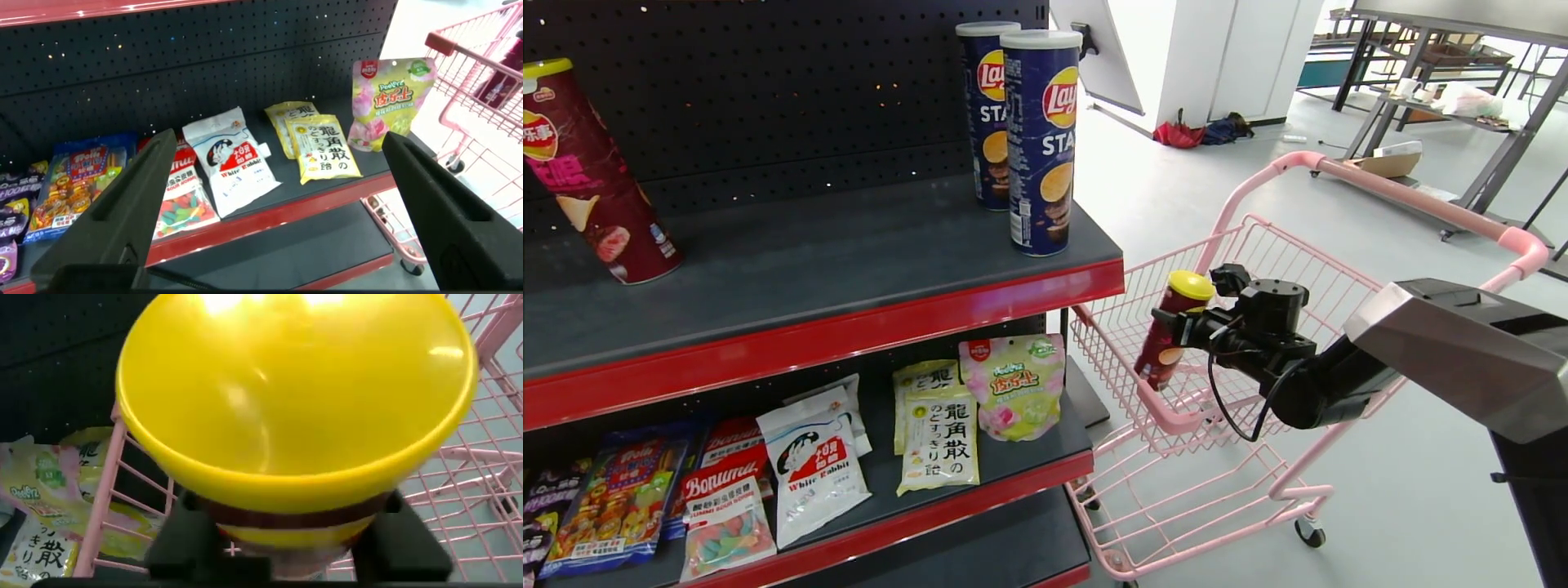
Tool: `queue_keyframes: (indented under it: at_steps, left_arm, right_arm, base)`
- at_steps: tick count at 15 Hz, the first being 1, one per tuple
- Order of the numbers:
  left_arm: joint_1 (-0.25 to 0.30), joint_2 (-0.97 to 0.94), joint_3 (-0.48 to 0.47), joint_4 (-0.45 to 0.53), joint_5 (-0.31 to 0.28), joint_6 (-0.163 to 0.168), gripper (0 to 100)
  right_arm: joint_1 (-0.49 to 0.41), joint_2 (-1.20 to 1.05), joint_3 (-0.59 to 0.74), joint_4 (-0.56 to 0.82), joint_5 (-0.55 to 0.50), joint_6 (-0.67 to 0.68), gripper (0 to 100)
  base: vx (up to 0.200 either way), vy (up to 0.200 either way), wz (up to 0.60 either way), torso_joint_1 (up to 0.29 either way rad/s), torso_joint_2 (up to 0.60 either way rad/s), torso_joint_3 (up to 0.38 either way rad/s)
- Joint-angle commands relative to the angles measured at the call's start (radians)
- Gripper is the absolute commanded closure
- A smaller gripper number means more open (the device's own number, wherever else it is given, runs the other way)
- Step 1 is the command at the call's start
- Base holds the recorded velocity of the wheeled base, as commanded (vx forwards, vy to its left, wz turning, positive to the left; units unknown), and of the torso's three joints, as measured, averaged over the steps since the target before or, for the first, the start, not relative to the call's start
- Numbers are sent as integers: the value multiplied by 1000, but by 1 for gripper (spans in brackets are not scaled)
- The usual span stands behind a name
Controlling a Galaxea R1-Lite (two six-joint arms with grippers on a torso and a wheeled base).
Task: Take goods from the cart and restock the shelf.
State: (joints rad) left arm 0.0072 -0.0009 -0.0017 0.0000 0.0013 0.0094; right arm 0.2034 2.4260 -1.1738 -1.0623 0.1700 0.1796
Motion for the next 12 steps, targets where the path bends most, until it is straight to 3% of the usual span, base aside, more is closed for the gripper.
queue_keyframes:
  at_steps: [1,6,8,12]
  left_arm:
    - [0,1,0,0,0,0,0]
    - [0,1,0,0,0,-2,0]
    - [0,1,0,0,0,-2,0]
    - [-1,1,0,0,0,-2,0]
  right_arm:
    - [7,2,-1,-2,-1,0,100]
    - [40,-142,54,44,-64,-17,100]
    - [47,-304,54,147,-101,-20,100]
    - [45,-831,118,581,-201,-91,100]
  base:
    - [0,0,0,0,0,0]
    - [0,0,0,0,0,0]
    - [0,0,0,0,0,0]
    - [0,0,0,0,0,0]
